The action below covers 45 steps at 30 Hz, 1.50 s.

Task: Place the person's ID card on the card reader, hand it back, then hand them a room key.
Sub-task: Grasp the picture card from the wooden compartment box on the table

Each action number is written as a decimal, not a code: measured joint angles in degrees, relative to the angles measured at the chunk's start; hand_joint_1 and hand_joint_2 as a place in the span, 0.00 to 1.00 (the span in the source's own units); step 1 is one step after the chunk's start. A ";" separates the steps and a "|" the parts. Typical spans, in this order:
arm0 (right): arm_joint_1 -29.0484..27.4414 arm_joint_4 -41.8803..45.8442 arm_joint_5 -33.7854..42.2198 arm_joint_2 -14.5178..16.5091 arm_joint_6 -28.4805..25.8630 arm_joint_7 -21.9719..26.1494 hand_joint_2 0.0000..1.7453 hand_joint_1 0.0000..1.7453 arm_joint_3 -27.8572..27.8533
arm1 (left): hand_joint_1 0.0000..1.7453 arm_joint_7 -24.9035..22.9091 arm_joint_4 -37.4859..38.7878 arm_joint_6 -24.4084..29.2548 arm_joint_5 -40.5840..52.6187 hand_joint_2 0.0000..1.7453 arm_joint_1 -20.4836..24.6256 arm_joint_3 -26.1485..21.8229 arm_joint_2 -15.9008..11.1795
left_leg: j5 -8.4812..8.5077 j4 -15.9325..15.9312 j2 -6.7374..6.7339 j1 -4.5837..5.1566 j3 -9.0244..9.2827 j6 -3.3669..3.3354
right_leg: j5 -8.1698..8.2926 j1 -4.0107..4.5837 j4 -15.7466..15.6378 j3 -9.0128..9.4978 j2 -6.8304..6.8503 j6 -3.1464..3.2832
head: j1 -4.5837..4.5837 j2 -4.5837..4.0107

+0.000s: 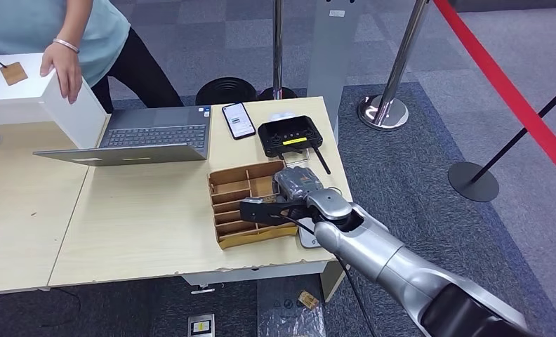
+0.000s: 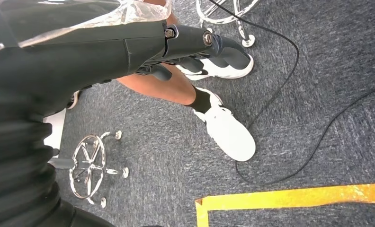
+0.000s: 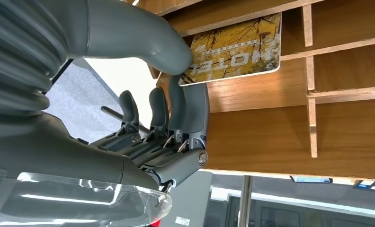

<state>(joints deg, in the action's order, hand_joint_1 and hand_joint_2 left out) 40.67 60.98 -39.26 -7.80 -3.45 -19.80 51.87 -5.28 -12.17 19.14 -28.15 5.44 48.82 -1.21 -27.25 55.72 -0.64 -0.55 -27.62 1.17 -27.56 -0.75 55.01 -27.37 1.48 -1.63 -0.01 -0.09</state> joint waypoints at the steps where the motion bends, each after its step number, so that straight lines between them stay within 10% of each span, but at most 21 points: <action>1: 0.00 -0.15 0.00 0.01 -0.04 0.02 1.00 0.77 -0.01 | 0.00 0.01 0.00 0.01 -0.01 1.00 0.00 0.01 0.03 | 0.01 0.00 0.00 0.00 0.00 0.00 | 0.00 0.00 0.00 0.00 0.00 0.00 | 0.00 0.00; 8: 0.02 -0.90 0.00 0.19 -0.37 0.14 1.00 0.69 -0.08 | 0.00 0.12 0.00 0.01 -0.05 1.00 0.00 0.01 0.10 | 0.05 0.00 0.00 0.00 0.01 -0.02 | 0.04 0.00 0.00 0.01 0.00 0.01 | 0.01 0.00; 16: 0.02 -1.42 0.29 0.65 -0.65 0.39 1.00 1.00 -0.10 | 0.00 0.13 0.00 0.01 -0.04 1.00 0.00 0.04 0.20 | 0.11 0.00 -0.01 0.00 0.00 -0.01 | 0.10 0.00 0.00 0.00 0.00 0.02 | 0.00 0.00; 45: 2.61 -2.49 4.91 1.05 -2.97 0.98 1.00 1.00 -1.71 | 0.00 0.21 0.00 0.01 -0.48 1.00 -0.01 0.61 0.29 | 0.15 0.02 0.00 0.00 -0.01 -0.01 | 0.17 0.00 0.00 -0.01 0.00 0.02 | 0.01 0.00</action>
<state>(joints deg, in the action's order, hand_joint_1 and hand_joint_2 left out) 43.28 58.49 -34.34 -6.75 -6.43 -18.82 50.16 -5.07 -12.17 19.15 -28.63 5.43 49.42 -0.92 -27.10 55.74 -0.64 -0.55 -27.63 1.16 -27.39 -0.75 55.01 -27.38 1.48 -1.60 0.00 -0.09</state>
